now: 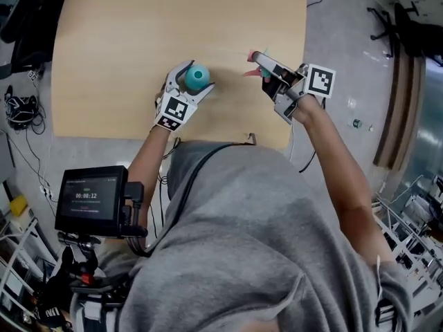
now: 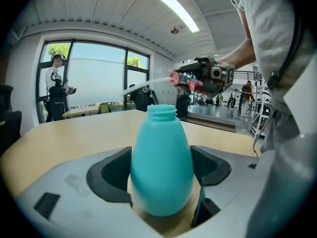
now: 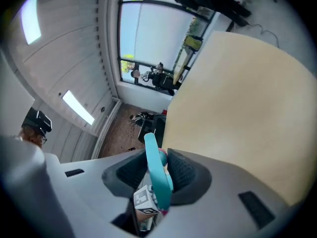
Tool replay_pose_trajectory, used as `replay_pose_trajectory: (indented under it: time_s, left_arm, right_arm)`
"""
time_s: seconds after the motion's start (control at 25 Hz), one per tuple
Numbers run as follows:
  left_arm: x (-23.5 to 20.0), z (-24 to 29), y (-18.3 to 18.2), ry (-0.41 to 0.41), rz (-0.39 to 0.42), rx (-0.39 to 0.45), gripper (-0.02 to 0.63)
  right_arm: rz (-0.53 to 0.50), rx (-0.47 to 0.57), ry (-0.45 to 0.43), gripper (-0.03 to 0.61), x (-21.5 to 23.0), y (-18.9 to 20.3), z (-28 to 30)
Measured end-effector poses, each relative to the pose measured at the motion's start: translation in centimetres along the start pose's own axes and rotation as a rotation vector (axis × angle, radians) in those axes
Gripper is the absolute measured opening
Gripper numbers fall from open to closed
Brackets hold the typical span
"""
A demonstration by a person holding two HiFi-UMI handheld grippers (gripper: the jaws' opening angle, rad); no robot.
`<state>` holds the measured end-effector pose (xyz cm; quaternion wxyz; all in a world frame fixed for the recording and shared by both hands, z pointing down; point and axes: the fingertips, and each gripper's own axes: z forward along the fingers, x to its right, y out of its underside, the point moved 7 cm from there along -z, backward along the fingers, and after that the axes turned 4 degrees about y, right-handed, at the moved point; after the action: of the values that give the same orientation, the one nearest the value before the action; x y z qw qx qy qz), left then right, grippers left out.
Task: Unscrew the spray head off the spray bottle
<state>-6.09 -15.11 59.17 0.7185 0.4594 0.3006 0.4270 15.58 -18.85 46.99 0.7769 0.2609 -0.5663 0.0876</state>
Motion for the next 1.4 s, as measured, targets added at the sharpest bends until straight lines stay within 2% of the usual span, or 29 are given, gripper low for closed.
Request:
replay_pose_trajectory:
  time_s: [0.2,0.36,0.52,0.6,0.76,0.84,1.08,1.24,1.4]
  left_arm:
    - [0.2,0.1,0.1,0.002,-0.013,0.016,0.368]
    - [0.2,0.3,0.1,0.009,-0.028,0.021,0.368]
    - [0.1,0.4,-0.1,0.020,-0.033,0.024,0.368]
    - [0.1,0.4,-0.1,0.033,-0.037,0.030,0.368]
    - [0.0,0.2,0.3,0.051,-0.045,0.032,0.368]
    - [-0.1,0.0,0.6,0.047,-0.052,0.031,0.368]
    - [1.6,-1.5,-1.4,0.014,-0.037,0.032,0.370]
    - [1.9,-2.6,-1.5,-0.019,-0.031,0.029,0.370]
    - [2.6,-3.6,-1.6,-0.057,-0.035,0.029,0.368]
  right_arm:
    - [0.135,0.045,0.038,0.127,7.1,3.9,1.9]
    - [0.169,0.028,0.133,0.127,11.1,6.7,3.1]
    - [0.157,-0.014,0.207,0.127,12.2,7.7,3.7]
    - [0.104,-0.045,0.232,0.132,12.1,7.9,3.9]
    - [-0.068,-0.102,0.295,0.234,12.1,8.3,4.5]
    - [-0.150,-0.118,0.334,0.262,12.1,8.6,4.6]
    - [-0.365,-0.164,0.448,0.333,10.6,9.5,2.3]
    - [-0.579,-0.222,0.554,0.418,10.9,10.4,1.9]
    - [-0.696,-0.239,0.616,0.434,11.2,10.6,1.0]
